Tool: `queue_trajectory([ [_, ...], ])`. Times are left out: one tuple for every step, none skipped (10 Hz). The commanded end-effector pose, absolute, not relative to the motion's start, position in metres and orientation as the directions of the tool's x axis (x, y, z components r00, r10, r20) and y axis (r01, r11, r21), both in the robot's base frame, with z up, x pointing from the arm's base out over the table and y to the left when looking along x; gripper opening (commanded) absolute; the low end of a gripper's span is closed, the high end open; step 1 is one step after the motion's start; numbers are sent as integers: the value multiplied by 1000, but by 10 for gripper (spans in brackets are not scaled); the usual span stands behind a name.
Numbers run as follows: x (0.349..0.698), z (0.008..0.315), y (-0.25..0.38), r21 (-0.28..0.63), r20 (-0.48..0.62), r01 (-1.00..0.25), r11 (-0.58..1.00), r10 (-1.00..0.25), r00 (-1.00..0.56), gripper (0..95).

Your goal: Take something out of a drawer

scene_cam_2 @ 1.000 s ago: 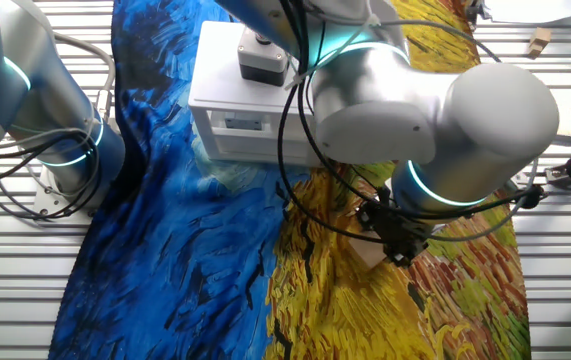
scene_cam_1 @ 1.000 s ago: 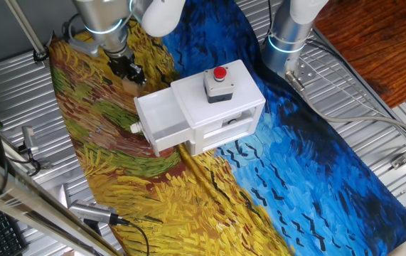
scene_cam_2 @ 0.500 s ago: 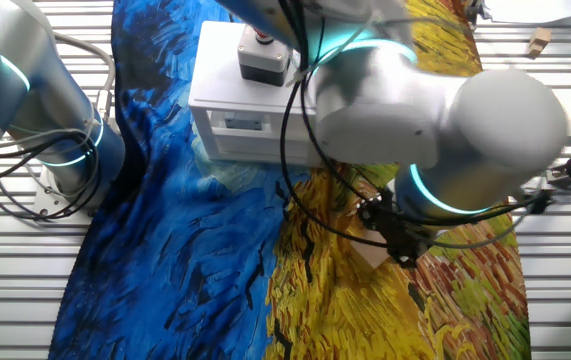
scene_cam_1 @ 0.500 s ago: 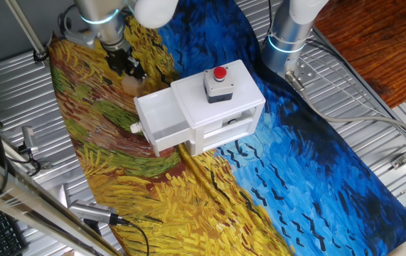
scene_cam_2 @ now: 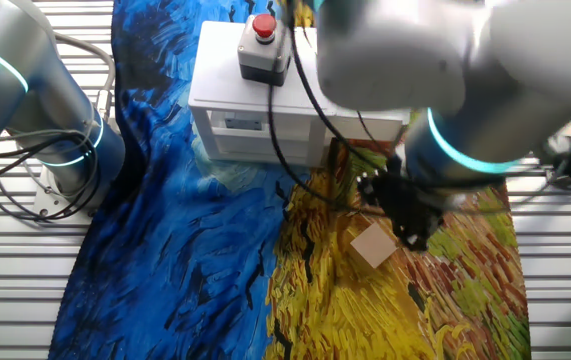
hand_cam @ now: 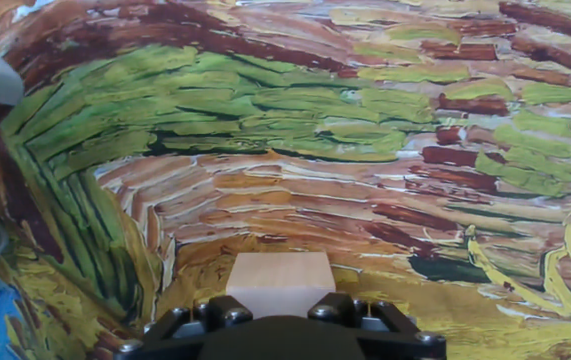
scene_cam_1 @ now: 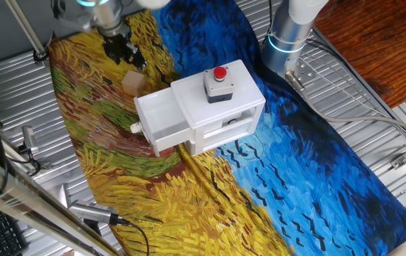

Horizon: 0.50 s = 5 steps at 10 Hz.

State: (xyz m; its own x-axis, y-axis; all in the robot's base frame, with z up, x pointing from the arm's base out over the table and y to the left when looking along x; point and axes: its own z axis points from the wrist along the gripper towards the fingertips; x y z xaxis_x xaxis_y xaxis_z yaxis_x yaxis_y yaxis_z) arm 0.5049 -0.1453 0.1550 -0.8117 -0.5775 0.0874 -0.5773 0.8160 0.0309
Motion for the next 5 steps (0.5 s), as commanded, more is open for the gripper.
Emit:
queue_trajectory([
  [505, 160, -145, -2, 93, -456, 890, -454, -886, 0],
  [505, 160, -145, -5, 77, -441, 897, -439, -895, 0],
  [505, 160, -145, -11, 62, -429, 903, -428, -902, 0],
  [505, 160, -145, -16, 60, -425, 905, -423, -904, 0],
  [505, 160, -145, -19, 61, -422, 906, -421, -905, 0],
])
